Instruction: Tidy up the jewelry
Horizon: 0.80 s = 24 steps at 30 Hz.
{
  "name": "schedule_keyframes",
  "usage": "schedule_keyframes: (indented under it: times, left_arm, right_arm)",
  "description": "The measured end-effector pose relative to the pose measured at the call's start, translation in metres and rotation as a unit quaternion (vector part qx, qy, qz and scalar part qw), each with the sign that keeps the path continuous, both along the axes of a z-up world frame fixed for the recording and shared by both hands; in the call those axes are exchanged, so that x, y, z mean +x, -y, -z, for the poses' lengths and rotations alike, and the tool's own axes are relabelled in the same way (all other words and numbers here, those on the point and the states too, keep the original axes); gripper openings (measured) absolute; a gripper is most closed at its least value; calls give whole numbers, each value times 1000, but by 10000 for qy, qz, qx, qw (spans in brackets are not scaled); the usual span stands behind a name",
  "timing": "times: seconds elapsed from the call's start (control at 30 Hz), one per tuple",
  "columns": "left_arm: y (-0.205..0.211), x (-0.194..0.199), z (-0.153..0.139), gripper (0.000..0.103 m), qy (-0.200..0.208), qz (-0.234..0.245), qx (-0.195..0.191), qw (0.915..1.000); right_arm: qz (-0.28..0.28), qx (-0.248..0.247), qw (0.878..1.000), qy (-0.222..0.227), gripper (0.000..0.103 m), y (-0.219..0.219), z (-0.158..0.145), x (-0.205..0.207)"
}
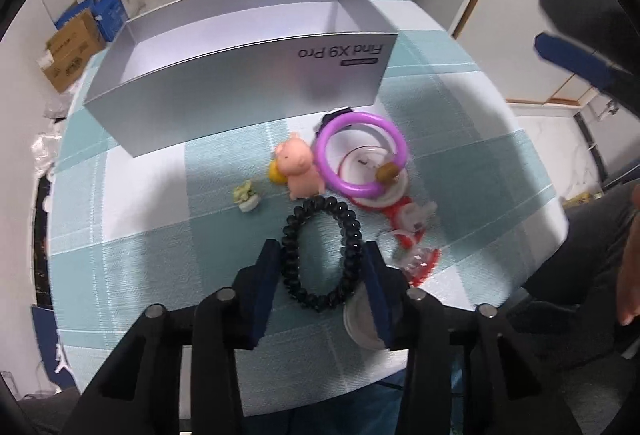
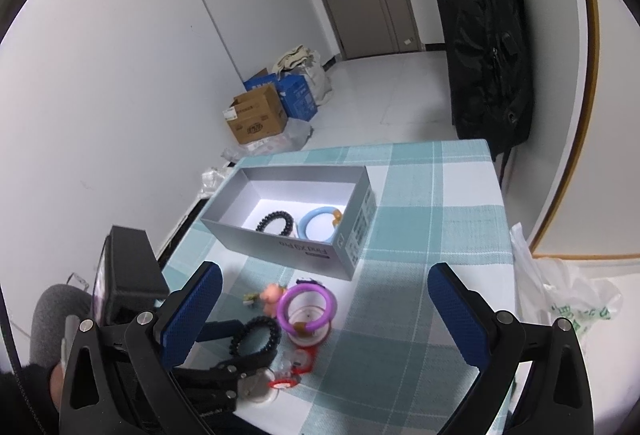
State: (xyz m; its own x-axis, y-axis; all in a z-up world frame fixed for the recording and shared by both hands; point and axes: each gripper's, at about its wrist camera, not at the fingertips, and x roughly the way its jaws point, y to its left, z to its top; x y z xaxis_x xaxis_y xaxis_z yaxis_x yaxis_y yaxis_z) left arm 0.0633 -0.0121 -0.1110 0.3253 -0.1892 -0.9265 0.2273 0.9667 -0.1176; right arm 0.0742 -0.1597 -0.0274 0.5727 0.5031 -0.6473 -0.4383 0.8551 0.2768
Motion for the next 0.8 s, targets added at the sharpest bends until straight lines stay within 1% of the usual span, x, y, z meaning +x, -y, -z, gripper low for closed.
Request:
schedule_keyframes:
  times: [0.1, 0.2, 0.37, 0.5, 0.63, 0.67, 0.73, 0.77, 0.8]
  left_arm:
    - [-5, 2, -1, 32, -72, -32, -197, 9998]
    - [-14, 4, -2, 32, -155, -149, -492, 9986]
    - [-32, 6, -9, 32, -141, -383, -888, 9952]
    - [-42, -1, -20, 32, -16, -491, -1074, 9930]
    - [-49, -7, -29, 32, 119, -521, -1211, 9912]
    - [-49, -8, -31, 32, 141, -531, -1241, 9907]
    - [-51, -10, -34, 32, 201, -542, -1302, 9898]
    - [-54, -11, -35, 32, 221, -547, -1310, 9896]
    - [-55, -12, -37, 32, 248, -562, -1317, 9894]
  right_arm:
    - [16, -37, 9999, -100, 103, 2, 5, -2]
    - [64, 22, 9995, -319, 103, 5, 12, -5]
    - [-42, 24, 9982, -591, 103, -3, 22, -19]
    - [-208, -108, 9961, -846, 103, -16, 37, -37]
    - [-396, -517, 9935, -931, 102, -38, 53, -61]
    - [-455, -619, 9926, -946, 102, -43, 56, -63]
    - [-553, -809, 9908, -935, 96, -52, 62, -67]
    - [-611, -924, 9894, -944, 92, -57, 65, -69]
    - [-636, -1017, 9883, -945, 86, -60, 67, -70]
